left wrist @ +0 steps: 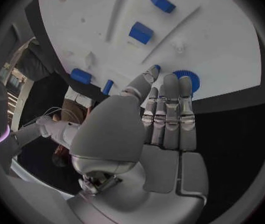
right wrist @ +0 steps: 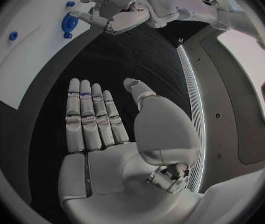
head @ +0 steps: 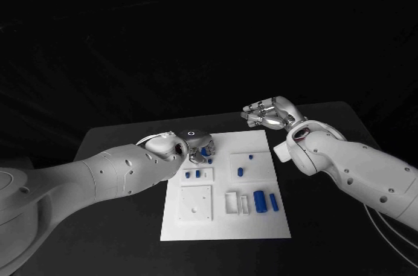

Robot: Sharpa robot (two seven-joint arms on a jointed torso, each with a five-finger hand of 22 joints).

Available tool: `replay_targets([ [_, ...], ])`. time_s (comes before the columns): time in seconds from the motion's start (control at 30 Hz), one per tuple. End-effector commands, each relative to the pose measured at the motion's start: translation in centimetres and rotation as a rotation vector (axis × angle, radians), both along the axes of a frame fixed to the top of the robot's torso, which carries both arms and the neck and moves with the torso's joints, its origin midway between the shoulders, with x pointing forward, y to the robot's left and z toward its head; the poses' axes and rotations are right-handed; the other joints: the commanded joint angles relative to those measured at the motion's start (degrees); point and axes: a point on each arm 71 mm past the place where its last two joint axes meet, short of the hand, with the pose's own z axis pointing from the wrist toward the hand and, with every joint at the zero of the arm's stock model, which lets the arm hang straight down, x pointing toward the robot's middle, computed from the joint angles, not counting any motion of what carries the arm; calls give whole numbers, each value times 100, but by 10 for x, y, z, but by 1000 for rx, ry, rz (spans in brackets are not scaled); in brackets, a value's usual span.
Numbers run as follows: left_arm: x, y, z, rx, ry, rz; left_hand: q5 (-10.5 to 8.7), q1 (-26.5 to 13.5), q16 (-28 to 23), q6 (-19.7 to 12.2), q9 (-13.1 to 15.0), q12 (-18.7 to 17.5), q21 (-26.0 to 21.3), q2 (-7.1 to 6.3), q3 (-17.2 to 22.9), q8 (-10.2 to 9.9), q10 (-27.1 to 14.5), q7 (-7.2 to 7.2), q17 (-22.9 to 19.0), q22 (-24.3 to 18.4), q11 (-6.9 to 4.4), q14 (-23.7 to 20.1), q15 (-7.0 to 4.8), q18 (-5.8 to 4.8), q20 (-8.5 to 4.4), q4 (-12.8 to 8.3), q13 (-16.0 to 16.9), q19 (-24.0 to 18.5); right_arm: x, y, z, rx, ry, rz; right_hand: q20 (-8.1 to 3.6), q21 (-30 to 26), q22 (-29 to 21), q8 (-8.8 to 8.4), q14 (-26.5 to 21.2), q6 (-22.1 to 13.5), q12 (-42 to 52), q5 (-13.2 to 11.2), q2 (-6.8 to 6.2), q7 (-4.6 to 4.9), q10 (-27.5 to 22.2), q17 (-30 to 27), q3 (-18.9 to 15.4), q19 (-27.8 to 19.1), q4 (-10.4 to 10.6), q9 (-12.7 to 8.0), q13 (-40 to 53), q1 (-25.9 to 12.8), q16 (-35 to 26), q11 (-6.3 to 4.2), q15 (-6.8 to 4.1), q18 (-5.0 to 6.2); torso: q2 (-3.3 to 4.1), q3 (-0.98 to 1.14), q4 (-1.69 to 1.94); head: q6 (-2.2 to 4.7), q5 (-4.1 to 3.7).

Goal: Assemble the parts on the task board

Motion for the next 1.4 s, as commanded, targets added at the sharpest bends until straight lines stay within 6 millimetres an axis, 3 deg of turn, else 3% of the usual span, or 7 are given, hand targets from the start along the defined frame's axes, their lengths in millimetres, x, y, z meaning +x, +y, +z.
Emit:
replay_targets([
  [0.03,-1,-2,-3,19,14,-10,-9,-62,75,14,-5,-8,52,15,45,-17,91,30,28,136,-13,51,-15,36,1,-7,-2,35,-1,3,1,-1,-10,14,2,-23,-7,-3,-40,-27,-37,28,-10,-8,-33,-9,34,-30,-3,2,-8,14,-23,-14,1,79,3,-2,3,-7,7],
  [0.83,0,-2,-15,-9,34,5,-112,-207,193,59,-5,-12,-195,22,50,-15,90,28,16,113,-21,82,-13,17,0,166,-1,204,-2,7,2,1,-8,27,1,-23,-7,-4,-40,-35,-37,34,-12,-6,-33,-9,38,-29,-1,2,-8,11,-24,-12,1,79,3,-4,-7,-13,-11],
  [1.0,-1,-3,-16,-23,32,3,-102,-210,277,24,-12,-12,-180,20,85,-16,96,17,53,123,-66,163,-64,4,-43,191,-2,295,-2,7,2,1,-8,28,1,-23,-7,-4,-40,-35,-37,34,-12,-6,-33,-9,38,-29,-1,2,-8,11,-24,-12,1,79,5,-6,1,-19,-27],
  [1.4,0,-3,-18,-28,57,37,-113,-237,374,217,-13,-14,-115,127,199,-17,256,95,112,132,-52,281,-37,42,-34,297,-2,376,-2,8,2,1,-6,29,1,-24,-7,-3,-40,-28,-36,38,-9,-7,-33,-9,54,-30,-13,2,-8,21,-23,-14,0,81,-2,-5,-1,-24,-38],
])
